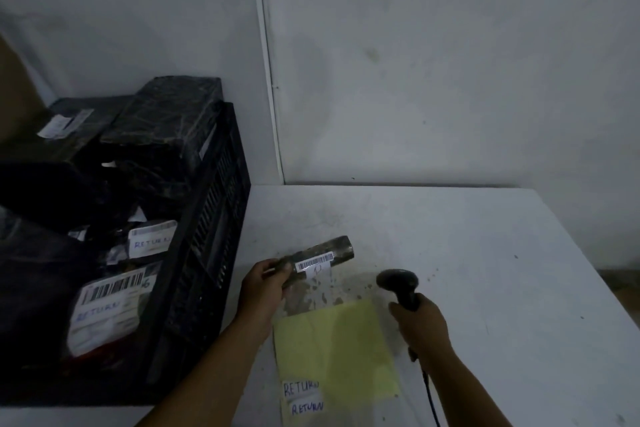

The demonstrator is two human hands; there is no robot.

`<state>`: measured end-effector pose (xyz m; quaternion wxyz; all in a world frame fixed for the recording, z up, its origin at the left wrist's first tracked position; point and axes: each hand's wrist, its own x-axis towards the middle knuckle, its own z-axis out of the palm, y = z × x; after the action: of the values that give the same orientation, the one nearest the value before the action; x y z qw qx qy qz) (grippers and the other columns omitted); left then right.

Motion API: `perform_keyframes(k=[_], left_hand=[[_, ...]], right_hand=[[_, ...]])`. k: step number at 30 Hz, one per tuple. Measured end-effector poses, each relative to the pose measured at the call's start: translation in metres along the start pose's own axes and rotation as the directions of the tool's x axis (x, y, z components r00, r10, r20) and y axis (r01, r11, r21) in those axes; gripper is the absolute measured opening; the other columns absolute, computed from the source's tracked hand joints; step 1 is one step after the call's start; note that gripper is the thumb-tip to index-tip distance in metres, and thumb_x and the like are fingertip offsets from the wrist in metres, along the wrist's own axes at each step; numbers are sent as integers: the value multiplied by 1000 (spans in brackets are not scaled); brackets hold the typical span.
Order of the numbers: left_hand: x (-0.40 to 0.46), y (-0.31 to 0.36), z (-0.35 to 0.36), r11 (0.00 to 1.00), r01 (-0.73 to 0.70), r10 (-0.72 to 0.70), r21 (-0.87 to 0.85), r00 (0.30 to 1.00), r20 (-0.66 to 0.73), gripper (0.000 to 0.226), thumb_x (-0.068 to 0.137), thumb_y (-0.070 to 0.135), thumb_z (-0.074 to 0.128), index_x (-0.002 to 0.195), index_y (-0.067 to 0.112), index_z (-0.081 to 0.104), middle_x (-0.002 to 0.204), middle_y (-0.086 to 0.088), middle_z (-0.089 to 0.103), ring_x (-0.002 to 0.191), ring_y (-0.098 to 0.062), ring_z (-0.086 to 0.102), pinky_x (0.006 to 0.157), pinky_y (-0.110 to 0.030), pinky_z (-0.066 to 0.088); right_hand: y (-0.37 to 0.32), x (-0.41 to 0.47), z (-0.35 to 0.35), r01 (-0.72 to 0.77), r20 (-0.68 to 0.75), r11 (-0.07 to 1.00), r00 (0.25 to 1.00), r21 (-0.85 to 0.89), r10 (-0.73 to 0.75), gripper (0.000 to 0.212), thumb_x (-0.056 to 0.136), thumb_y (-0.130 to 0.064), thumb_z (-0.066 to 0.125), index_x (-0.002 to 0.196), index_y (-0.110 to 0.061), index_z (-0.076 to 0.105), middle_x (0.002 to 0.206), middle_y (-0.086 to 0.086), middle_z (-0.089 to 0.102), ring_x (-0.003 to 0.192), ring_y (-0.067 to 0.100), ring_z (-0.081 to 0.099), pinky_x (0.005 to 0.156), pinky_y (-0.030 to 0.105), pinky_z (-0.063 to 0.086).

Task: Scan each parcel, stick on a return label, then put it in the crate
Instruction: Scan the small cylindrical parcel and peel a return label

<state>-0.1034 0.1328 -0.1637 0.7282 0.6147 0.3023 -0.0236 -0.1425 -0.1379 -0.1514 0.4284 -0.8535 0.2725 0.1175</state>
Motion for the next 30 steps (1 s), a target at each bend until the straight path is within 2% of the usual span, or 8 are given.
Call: perform_keyframes(k=[4, 8, 10, 16, 20, 25, 30], left_hand=[[-2, 5, 5, 999, -37, 38, 38, 999, -38, 19, 90, 16, 72, 108, 17, 65, 105, -4, 71, 90, -20, 72, 71, -29, 58], [-7, 10, 9, 982, -83, 100, 171, 990, -98, 24, 90, 21, 72, 113, 21, 63, 102, 2, 69, 87, -16, 67, 70, -29, 54], [-10, 10, 9, 976, -102, 123, 192, 987, -102, 25, 90, 22, 71, 114, 21, 63, 100, 3, 68, 87, -13, 65, 71, -28, 52], [-13, 12, 6, 975, -132, 149, 181, 985, -86, 30, 88, 19, 75, 115, 15, 64, 107, -3, 70, 98, -22, 68, 91, -39, 55], [-8, 10, 3, 970, -138, 162, 199, 981, -110, 24, 86, 20, 76, 106, 20, 64, 106, -3, 71, 98, -23, 68, 90, -42, 56], [-2, 9, 1, 965, -136, 166, 223, 979, -120, 24, 86, 19, 76, 105, 23, 62, 107, -5, 71, 99, -25, 68, 91, -45, 55], [2, 8, -2, 968, -127, 161, 215, 976, -146, 25, 87, 17, 75, 109, 17, 63, 108, -7, 69, 97, -23, 64, 88, -36, 52]], right_hand=[[-25, -38, -4, 49, 160, 980, 984, 192, -81, 18, 86, -23, 72, 82, -8, 63, 47, -3, 45, 41, 16, 41, 47, 29, 41], [-47, -74, -4, 108, 232, 969, 959, 222, -161, 16, 87, -23, 72, 77, -14, 62, 45, -5, 46, 39, 14, 41, 47, 28, 39], [-54, -87, -5, 119, 243, 969, 955, 217, -172, 20, 86, -22, 71, 75, -13, 59, 49, -5, 46, 44, 16, 41, 52, 30, 38], [-59, -107, -11, 147, 251, 970, 948, 193, -193, 20, 86, -20, 69, 85, -1, 62, 54, -2, 48, 46, 14, 42, 52, 27, 39], [-60, -112, -15, 139, 258, 973, 948, 187, -185, 18, 86, -19, 68, 86, -3, 63, 56, -1, 49, 48, 15, 43, 53, 28, 41], [-60, -117, -18, 156, 260, 972, 945, 178, -199, 19, 86, -18, 68, 87, 0, 62, 58, 0, 48, 52, 16, 44, 56, 29, 41], [-58, -119, -21, 144, 261, 973, 947, 180, -188, 17, 85, -18, 68, 86, -1, 63, 55, -2, 47, 48, 14, 42, 54, 28, 40]])
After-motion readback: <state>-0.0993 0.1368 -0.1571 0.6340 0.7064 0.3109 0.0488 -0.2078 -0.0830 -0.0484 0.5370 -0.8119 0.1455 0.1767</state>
